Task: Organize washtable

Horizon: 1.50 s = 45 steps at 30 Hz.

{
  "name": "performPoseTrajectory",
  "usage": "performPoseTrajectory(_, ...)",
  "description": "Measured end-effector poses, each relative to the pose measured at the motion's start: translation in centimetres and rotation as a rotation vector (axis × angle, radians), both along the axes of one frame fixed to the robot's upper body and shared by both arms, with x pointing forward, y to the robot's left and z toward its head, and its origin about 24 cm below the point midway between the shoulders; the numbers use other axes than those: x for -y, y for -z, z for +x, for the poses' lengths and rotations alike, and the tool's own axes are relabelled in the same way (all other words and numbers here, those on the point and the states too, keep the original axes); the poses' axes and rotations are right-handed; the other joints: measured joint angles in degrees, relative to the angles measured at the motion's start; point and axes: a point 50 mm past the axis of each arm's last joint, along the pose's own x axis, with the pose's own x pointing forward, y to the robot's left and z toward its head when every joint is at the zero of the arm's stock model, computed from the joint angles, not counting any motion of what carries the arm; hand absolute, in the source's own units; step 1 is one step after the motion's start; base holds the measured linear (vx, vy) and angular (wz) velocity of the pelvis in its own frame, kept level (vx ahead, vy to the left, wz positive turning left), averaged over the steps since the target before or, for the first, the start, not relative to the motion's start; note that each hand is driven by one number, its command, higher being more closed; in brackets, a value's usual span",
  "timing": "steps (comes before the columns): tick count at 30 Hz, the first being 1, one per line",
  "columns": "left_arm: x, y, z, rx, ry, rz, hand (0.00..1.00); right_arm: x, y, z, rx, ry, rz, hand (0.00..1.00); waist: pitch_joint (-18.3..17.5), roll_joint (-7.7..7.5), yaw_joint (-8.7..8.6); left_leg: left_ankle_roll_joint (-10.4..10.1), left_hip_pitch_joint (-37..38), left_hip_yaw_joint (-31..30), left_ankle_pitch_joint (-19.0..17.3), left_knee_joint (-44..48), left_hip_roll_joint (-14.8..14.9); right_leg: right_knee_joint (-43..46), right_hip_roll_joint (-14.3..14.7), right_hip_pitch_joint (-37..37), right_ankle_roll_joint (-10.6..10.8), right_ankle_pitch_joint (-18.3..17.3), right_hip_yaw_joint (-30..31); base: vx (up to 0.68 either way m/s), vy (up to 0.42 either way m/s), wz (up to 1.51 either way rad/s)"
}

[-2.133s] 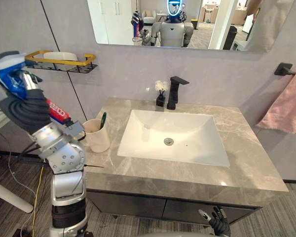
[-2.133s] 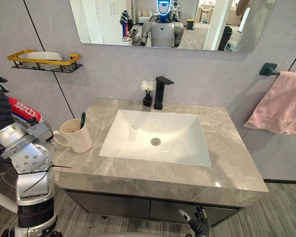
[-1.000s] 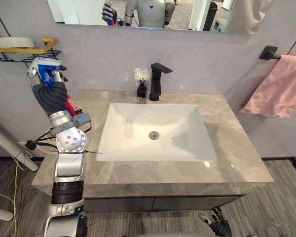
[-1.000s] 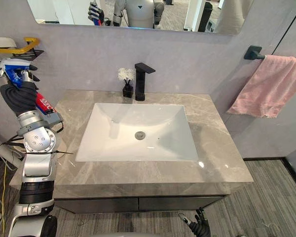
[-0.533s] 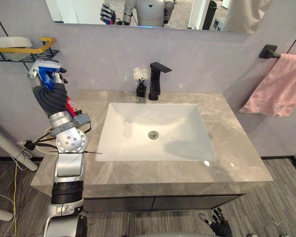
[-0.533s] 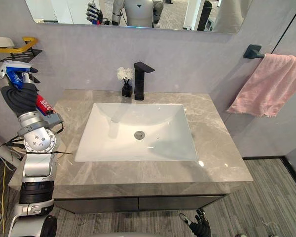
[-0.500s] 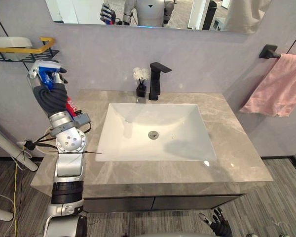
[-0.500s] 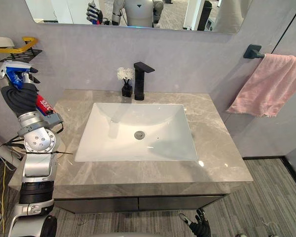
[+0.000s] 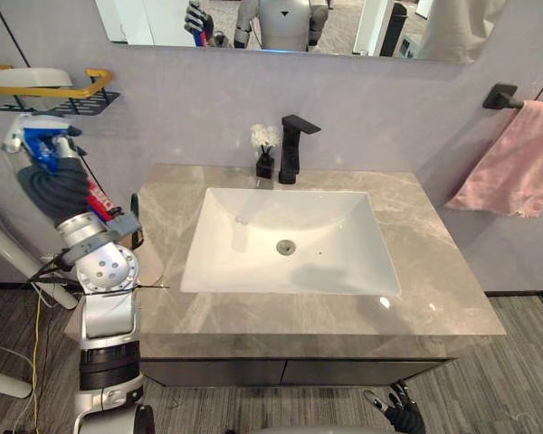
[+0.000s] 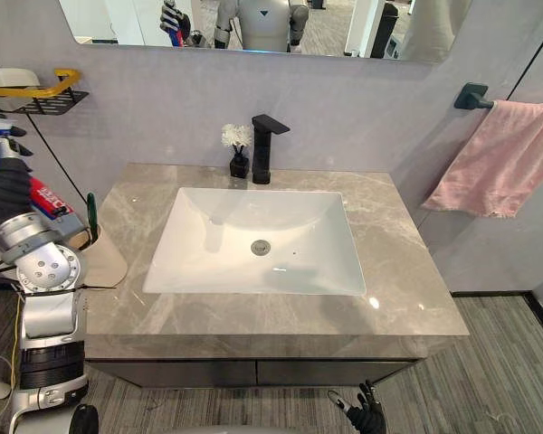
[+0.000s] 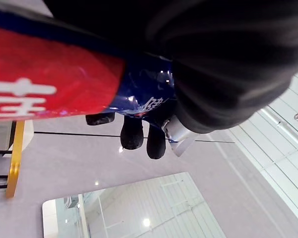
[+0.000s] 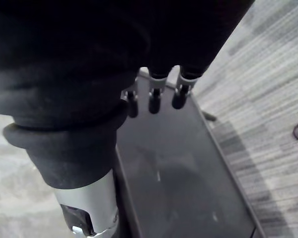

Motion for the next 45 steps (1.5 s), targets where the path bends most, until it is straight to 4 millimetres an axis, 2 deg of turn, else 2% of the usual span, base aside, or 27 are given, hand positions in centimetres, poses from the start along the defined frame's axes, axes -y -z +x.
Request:
performPoseTrajectory(15,-0.9,0.2,-0.2,-0.007,-0.031,-0.012,1.00,-0.1,0.0,0.1,0.005,-0.010,0.008,0.00,0.4,0.20,0.08,0.0,0.0,-0.1,0.0,0.0,0.0,0.0,0.0,0.1,-0.1,0.0,-0.1,0.00,0.000,0.00)
performPoseTrajectory(19,-1.0,-0.1,-0.1,-0.017,-0.028,0.016,1.00,0.1,0.0,0.1,0.003,-0.022,0.002,0.00,1.6,-0.29,0.10,0.0,0.0,0.1,0.0,0.0,0.1,-0.4,0.1,-0.3,-0.1,0.0,0.0,-0.01,-0.001,-0.02)
performPoseTrajectory(22,-1.5,0.5,0.3,-0.052,-0.039,0.010,1.00,0.2,0.0,0.0,-0.001,-0.028,-0.002,0.00,1.4,-0.69,0.17,-0.1,0.0,0.6,0.0,0.0,0.1,-1.0,0.1,-0.2,-0.2,0.2,0.5,0.00,0.000,-0.08)
performPoseTrajectory(24,-1.7,0.9,0.5,-0.069,-0.040,-0.002,1.00,0.0,0.0,0.1,0.001,-0.033,0.004,0.00,1.2,-1.58,0.26,-0.1,-0.2,0.9,0.0,0.1,0.1,-1.0,0.1,-0.2,-0.2,0.2,0.8,0.00,0.000,-0.07)
performPoseTrajectory(31,-1.9,1.7,0.9,-0.105,-0.032,-0.028,1.00,-0.1,0.0,0.1,0.002,-0.023,0.009,0.00,1.2,-1.86,0.21,-0.3,-0.4,1.6,-0.4,0.1,0.3,-1.0,0.2,-0.7,-0.2,0.2,1.6,0.01,0.004,-0.04)
performPoseTrajectory(32,-2.0,1.9,1.0,-0.117,-0.036,-0.033,0.00,-0.1,0.0,0.0,0.001,-0.023,0.008,0.00,1.2,-1.88,0.25,-0.3,-0.5,1.6,-0.5,0.1,0.3,-0.9,0.2,-0.8,-0.2,0.2,1.6,0.00,0.000,0.00)
performPoseTrajectory(45,-2.3,1.9,0.9,-0.112,-0.051,-0.040,0.00,-0.2,0.5,-0.5,-0.030,-0.022,0.015,0.00,1.8,-2.90,0.27,-0.2,-0.8,0.9,-0.6,0.1,0.1,-1.0,0.2,-1.2,-0.2,0.2,1.7,0.00,0.000,0.00)
